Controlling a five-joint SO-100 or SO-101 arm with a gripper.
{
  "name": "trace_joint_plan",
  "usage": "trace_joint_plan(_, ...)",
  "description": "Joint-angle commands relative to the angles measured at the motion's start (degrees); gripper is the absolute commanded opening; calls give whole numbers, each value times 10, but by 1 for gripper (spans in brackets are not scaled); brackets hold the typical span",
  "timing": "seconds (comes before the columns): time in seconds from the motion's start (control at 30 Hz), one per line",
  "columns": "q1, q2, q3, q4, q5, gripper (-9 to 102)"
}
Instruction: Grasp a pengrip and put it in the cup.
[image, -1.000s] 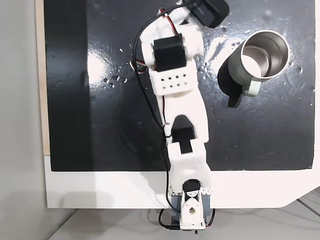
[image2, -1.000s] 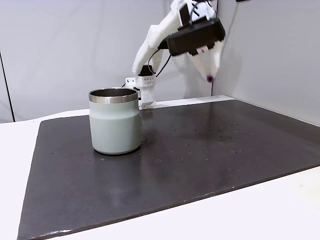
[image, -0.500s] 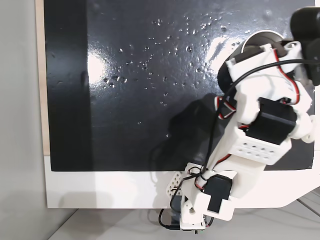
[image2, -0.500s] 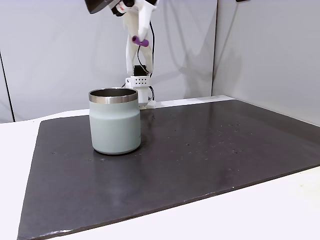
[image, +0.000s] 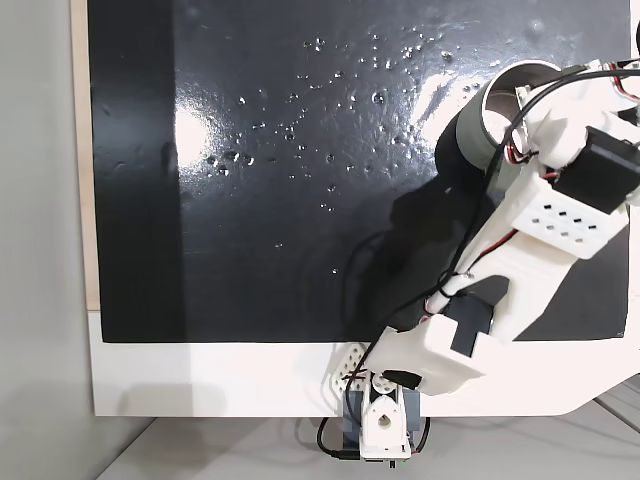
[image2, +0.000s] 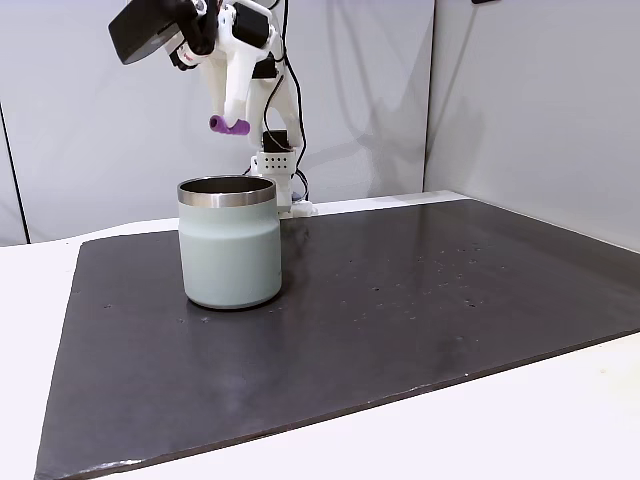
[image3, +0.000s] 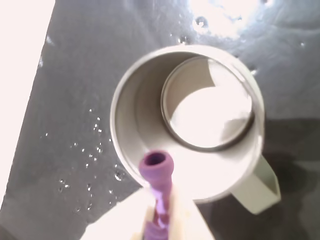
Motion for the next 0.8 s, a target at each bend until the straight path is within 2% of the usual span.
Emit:
trace_joint_plan(0.0,12,-33,-83,8,-14,0)
trace_joint_plan(0.13,20,-82,-142,8,-25,0)
trace_joint_plan(0.47,39,-119,-171,10,-46,0)
trace_joint_plan(0.5,40,-119,-171,11,-46,4)
trace_joint_plan(0.63,40,-110,-171,12,-52,32)
trace_joint_plan(0.77,38,-98,-163,13,-52,35)
